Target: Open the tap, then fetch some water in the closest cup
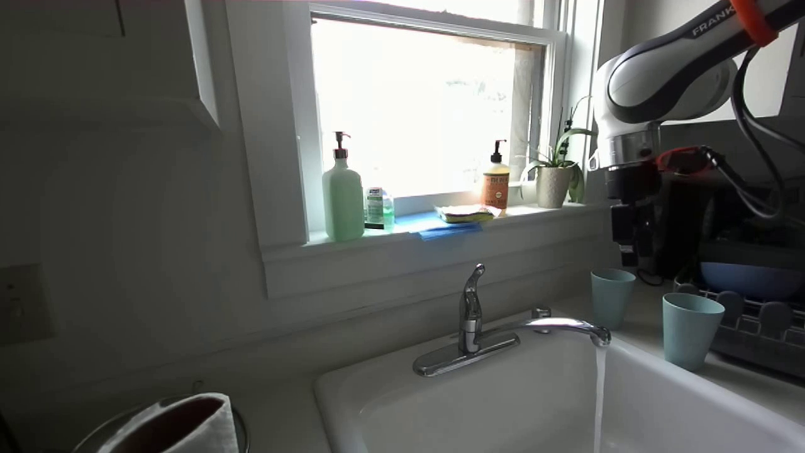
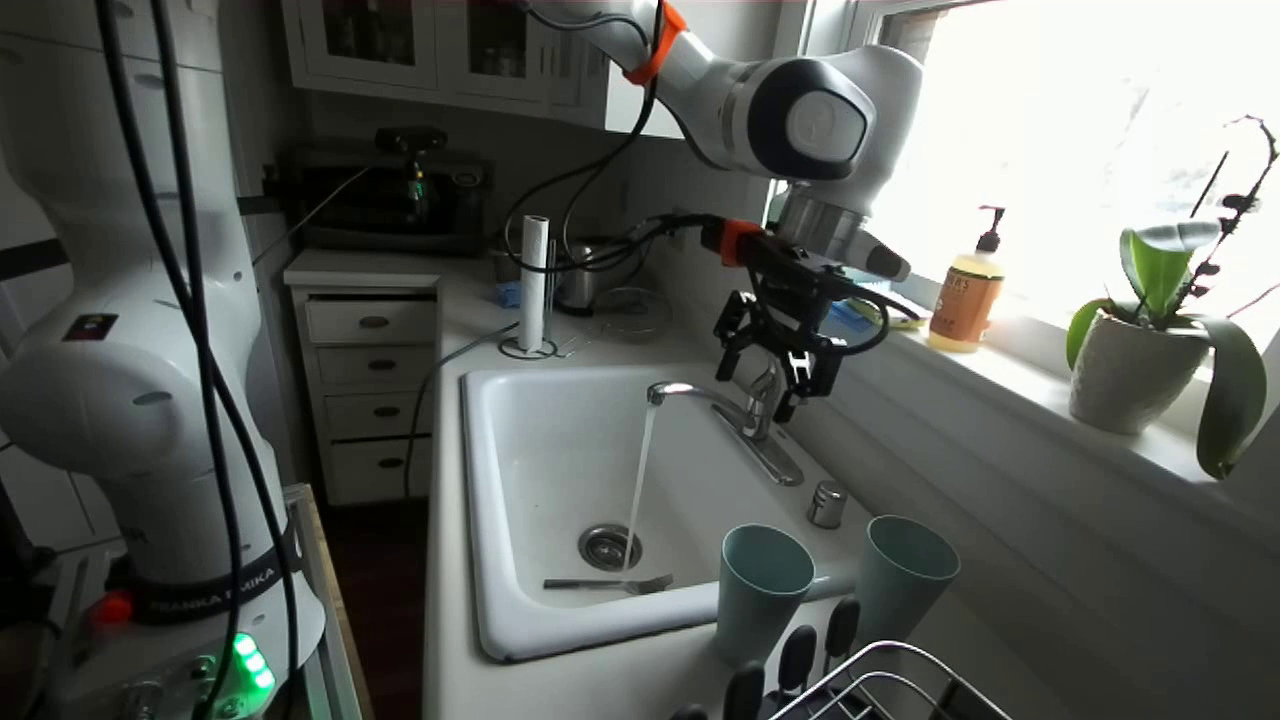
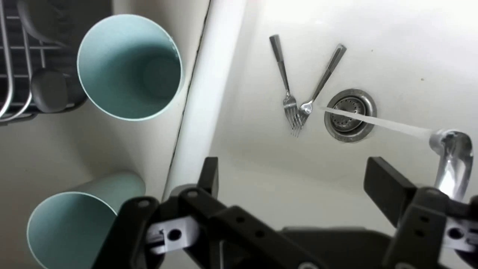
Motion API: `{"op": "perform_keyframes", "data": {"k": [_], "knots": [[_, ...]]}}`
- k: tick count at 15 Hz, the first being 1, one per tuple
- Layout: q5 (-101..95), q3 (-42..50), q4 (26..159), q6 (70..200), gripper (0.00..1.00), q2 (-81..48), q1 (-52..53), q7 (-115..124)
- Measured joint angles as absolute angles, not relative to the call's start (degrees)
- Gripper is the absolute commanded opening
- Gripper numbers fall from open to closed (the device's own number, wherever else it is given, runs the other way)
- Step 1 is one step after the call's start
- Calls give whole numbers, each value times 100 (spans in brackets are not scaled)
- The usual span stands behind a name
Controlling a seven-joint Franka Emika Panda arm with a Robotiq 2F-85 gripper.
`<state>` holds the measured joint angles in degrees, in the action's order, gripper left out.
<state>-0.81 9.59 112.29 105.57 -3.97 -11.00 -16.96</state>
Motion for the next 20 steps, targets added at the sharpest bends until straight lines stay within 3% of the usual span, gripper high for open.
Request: {"op": "perform_keyframes", "data": {"k": [10,20], "knots": [[-79,1271,11234,10949,100,-375,-1345,-1400],[-572,1454,11556,11389,100,-787,-1365,486]]}}
